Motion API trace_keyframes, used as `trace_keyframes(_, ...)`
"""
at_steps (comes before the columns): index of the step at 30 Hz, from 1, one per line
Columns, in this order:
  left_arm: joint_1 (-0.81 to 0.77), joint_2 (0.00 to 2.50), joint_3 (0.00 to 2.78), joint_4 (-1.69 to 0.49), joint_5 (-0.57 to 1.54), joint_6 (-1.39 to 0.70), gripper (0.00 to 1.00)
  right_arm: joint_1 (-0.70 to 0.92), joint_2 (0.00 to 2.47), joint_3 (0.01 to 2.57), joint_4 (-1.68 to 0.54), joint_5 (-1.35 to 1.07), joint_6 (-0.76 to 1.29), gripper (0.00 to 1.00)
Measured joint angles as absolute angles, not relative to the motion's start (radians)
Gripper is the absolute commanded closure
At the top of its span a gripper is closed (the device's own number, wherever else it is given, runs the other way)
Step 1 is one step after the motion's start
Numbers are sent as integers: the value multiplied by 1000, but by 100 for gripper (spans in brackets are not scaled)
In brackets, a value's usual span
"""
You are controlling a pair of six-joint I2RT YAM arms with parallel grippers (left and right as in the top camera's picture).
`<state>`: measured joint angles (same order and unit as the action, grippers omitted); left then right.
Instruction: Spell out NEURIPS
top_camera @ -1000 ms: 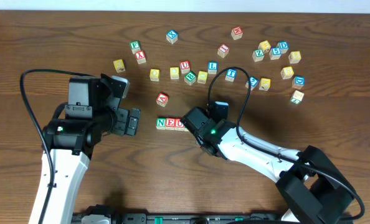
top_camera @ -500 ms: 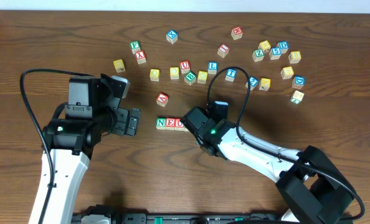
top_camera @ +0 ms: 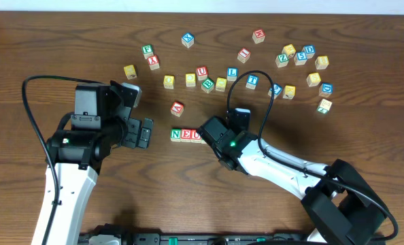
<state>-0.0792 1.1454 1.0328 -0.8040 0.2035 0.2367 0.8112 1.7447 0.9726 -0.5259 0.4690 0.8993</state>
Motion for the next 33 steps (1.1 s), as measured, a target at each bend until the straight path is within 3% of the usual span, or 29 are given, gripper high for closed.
trace_keyframes(33,-79,1146,1033,-804,204,237,2,804,1745,972,-508,492,851,99)
